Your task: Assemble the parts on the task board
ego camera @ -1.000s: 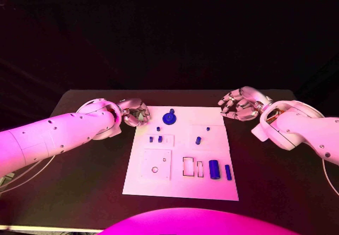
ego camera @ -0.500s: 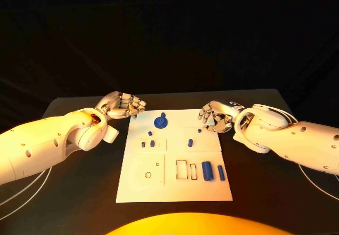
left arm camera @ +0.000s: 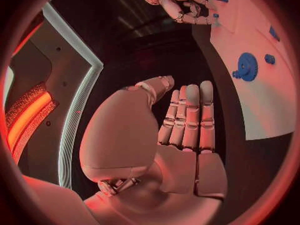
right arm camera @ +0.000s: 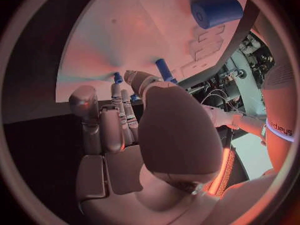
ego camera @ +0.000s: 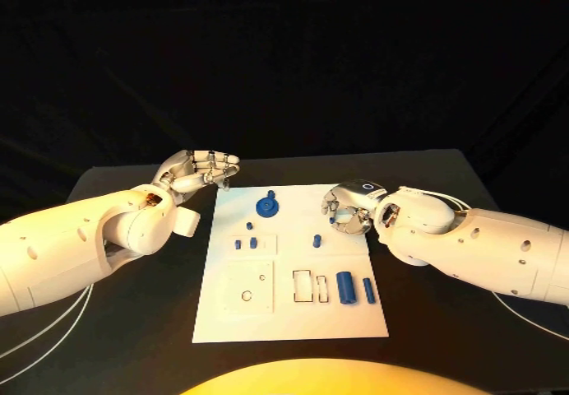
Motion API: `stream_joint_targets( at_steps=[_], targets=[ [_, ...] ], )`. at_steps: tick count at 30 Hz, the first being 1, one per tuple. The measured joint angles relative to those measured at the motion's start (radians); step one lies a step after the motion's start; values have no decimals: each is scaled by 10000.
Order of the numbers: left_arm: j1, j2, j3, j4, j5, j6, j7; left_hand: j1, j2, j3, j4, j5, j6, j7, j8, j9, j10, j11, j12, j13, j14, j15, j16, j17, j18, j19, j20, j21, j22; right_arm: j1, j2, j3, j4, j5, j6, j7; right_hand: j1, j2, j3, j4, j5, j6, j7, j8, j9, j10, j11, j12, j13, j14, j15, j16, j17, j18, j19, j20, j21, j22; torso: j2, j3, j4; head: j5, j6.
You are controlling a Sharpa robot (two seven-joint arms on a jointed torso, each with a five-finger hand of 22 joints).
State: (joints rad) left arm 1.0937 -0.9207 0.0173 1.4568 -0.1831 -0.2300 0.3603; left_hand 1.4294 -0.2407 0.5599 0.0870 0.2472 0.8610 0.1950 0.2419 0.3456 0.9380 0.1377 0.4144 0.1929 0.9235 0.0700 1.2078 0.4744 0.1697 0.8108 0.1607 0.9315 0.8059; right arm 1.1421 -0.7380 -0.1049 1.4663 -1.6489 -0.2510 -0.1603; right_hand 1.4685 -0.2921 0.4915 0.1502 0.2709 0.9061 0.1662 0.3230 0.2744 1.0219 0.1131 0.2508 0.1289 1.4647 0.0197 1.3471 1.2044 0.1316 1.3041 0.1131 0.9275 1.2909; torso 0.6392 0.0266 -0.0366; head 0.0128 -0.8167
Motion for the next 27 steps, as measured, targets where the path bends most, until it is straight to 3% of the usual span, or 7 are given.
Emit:
stream_joint_targets(
  at_steps=[11, 20, 21, 25, 27],
  targets=[
    [0, -43, -1, 8, 269, -11, 121, 0, 0, 0, 0, 0, -14, 14, 0, 0, -4, 4, 0, -1, 0, 0, 0, -9, 0, 0, 0, -38, -8, -108, 85, -38, -107, -440, -9, -277, -108, 108, 94, -58, -20, 131, 31, 0, -9, 133, -61, -3, -115, 0, 0, 49, 85, 1, 93, 19, 199, 122, 6, -7, 7, -22, -26],
    [0, -50, -2, 12, 330, -14, 137, 1, 0, 1, 0, 0, -14, 14, 0, 1, -34, 35, 0, 7, 0, 0, 0, -19, 0, -35, 36, -38, -20, -120, 137, -37, -150, -610, -84, -382, -134, 134, 444, -137, -198, 317, -36, 0, -19, 392, -127, -42, -233, 0, 0, 185, 235, -10, 256, -32, 595, 173, 10, 0, 0, -25, -33],
    [0, -50, -2, 12, 335, -14, 137, 1, 0, 1, 0, 0, -13, 14, 0, 1, -34, 35, 0, 7, 0, 0, 0, -19, 0, -34, 36, -38, -20, -121, 149, -37, -165, -628, -94, -390, -185, 185, 444, -137, -198, 346, -62, 0, -19, 454, -133, -42, -242, 0, -1, 186, 251, -117, 285, -3, 645, 172, 10, 0, 0, -27, -34],
    [0, -51, -2, 12, 345, -18, 137, 1, 0, 1, 0, 0, -14, 14, 0, 1, -34, 34, 0, 7, -35, 35, -37, -19, 0, -35, 36, -78, -29, -125, 179, -36, -197, -672, -105, -412, -224, 224, 599, -179, -275, 530, -100, 62, -5, 732, -203, -42, -269, 0, -1, 225, 261, -122, 340, -58, 773, 172, 10, 6, 4, -43, -35],
    [0, -51, -2, 12, 348, -21, 137, 1, 0, 1, 0, 0, -13, 14, 0, 1, -34, 34, 0, 6, -34, 35, -37, -23, 0, -34, 36, -78, -29, -129, 192, -30, -208, -683, -103, -421, -270, 422, 758, -225, -518, 789, -179, 198, 52, 1018, -282, 40, -259, 5, -87, 225, 273, -156, 426, -144, 951, 171, 11, 6, 5, -50, -46]
  ],
)
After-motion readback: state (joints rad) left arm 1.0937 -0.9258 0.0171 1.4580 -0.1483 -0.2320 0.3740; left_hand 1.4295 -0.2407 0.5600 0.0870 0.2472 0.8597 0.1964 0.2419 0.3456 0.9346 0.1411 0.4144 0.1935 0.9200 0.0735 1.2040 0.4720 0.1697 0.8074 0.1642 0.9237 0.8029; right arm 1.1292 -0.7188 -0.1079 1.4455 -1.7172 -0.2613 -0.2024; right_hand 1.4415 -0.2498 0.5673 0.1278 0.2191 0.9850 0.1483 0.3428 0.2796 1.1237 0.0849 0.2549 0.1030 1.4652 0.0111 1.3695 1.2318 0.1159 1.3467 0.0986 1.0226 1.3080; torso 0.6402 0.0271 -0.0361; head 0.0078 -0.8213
